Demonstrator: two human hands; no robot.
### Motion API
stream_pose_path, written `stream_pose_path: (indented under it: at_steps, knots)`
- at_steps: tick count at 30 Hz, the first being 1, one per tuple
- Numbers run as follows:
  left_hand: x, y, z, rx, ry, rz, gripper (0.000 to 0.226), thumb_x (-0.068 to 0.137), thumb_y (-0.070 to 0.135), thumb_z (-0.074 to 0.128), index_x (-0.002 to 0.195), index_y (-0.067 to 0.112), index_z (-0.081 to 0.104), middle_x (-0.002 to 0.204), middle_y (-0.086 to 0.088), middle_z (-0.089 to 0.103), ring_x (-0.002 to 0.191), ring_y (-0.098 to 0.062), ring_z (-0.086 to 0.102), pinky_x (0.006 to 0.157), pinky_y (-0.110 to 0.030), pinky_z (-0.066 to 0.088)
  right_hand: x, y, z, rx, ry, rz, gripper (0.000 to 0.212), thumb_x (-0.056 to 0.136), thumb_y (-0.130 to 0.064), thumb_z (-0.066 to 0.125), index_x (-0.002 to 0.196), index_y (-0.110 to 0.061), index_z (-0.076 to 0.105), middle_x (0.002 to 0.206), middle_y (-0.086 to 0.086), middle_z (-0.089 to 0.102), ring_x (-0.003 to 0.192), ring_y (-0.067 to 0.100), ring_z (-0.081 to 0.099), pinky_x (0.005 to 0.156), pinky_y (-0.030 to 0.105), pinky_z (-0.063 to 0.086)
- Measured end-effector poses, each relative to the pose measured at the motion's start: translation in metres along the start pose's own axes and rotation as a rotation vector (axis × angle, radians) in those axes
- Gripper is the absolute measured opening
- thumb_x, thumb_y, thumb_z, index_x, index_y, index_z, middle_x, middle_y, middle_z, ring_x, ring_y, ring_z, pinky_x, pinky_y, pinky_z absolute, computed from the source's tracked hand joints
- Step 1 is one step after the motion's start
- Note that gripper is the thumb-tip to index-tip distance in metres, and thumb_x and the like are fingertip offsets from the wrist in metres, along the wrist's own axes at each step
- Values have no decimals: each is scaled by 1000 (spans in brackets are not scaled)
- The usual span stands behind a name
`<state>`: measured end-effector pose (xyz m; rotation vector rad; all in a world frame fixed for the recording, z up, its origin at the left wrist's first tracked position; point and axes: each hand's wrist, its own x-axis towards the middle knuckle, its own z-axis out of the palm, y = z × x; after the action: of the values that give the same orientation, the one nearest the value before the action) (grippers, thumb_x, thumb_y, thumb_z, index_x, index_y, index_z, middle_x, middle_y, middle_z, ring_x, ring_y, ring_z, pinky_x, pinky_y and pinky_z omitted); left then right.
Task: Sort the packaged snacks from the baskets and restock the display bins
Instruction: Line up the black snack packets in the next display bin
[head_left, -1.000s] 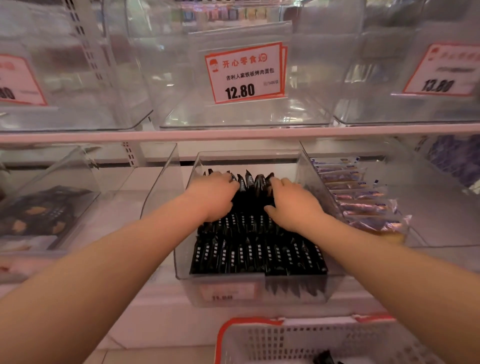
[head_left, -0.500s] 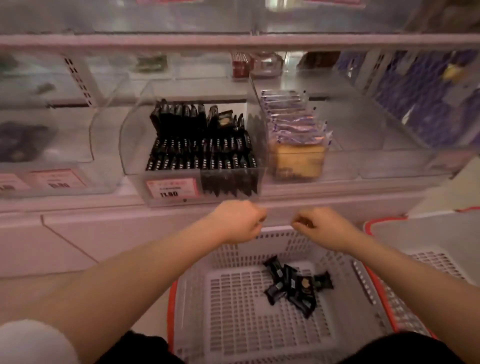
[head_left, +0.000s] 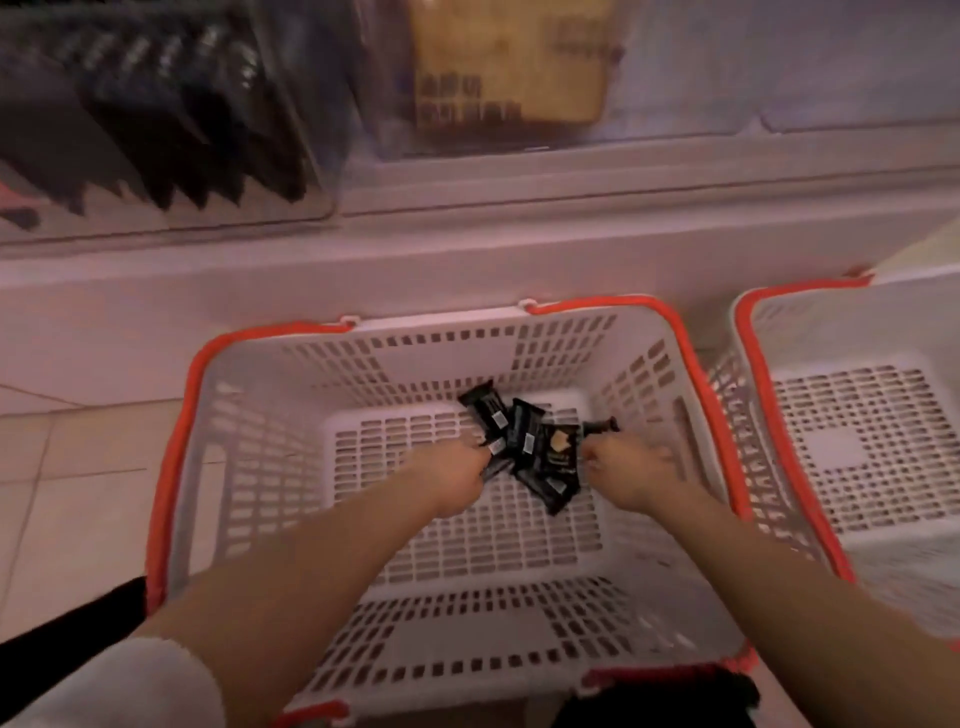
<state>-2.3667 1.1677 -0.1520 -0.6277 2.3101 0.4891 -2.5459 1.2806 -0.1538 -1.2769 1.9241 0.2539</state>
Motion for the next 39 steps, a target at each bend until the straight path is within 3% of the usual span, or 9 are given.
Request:
stream_pose_path:
  at_steps: [4,8,20,25,28,30,32,36,39]
  knots:
    - [32,1,34,-79,-29,-98,38,97,19,37,135,14,35,133,-10,34,114,-29,43,80,-38,42,50,3,32,39,9,26,34,96,-8,41,129,-4,42,133,17,42,116,32,46,92,38,44]
    - [53,2,57,-147,32,-158,41,93,15,42,133,11,36,135,-9,35,120,-27,38,92,-37,40,79,5,55,-87,72,0,65,93,-5,47,147,-2,11,155,16,12,143,29,12,110,36,29]
    - [94,15,97,-287,262,-355,56,91,33,54,136,11,29,139,-8,34,129,-27,33,105,-37,31,58,1,89,-88,110,35,52,83,-21,67,124,-12,37,129,14,46,119,30,43,90,37,41]
    - [87,4,97,-642,292,-335,41,88,27,56,125,12,48,115,-9,53,100,-23,54,80,-32,46,47,-1,76,609,70,135,29,91,-21,59,116,-13,49,106,7,60,95,22,55,76,31,44]
    - [70,-3,96,-1406,176,-496,23,95,20,43,102,6,60,87,-9,62,69,-17,57,57,-27,45,45,-11,67,1027,55,226,25,91,-21,60,112,-10,55,101,3,56,91,19,56,72,28,42]
    - [56,-6,97,-2034,57,-559,27,96,17,33,94,5,57,85,-13,65,69,-20,61,57,-27,47,43,-23,66,1354,-18,313,20,89,-18,62,105,-7,58,97,6,60,86,19,58,75,33,49]
    - [46,-9,102,-2326,56,-532,31,93,16,29,93,2,57,77,-13,69,66,-22,64,64,-31,47,40,-34,72,1618,-113,358,7,88,-11,62,91,-7,57,91,8,61,84,20,60,77,36,53]
    - [36,-6,110,-2444,129,-479,32,91,16,29,93,5,59,72,-10,71,74,-25,61,73,-35,48,37,-46,84,1780,-161,394,10,87,-6,63,86,-7,53,89,12,64,78,20,65,60,29,55]
    - [37,2,112,-2328,143,-442,33,91,15,28,92,10,61,73,-4,72,77,-21,61,68,-33,49,39,-47,90,1851,-125,427,15,87,-7,63,97,-4,52,95,14,64,84,21,65,64,29,56]
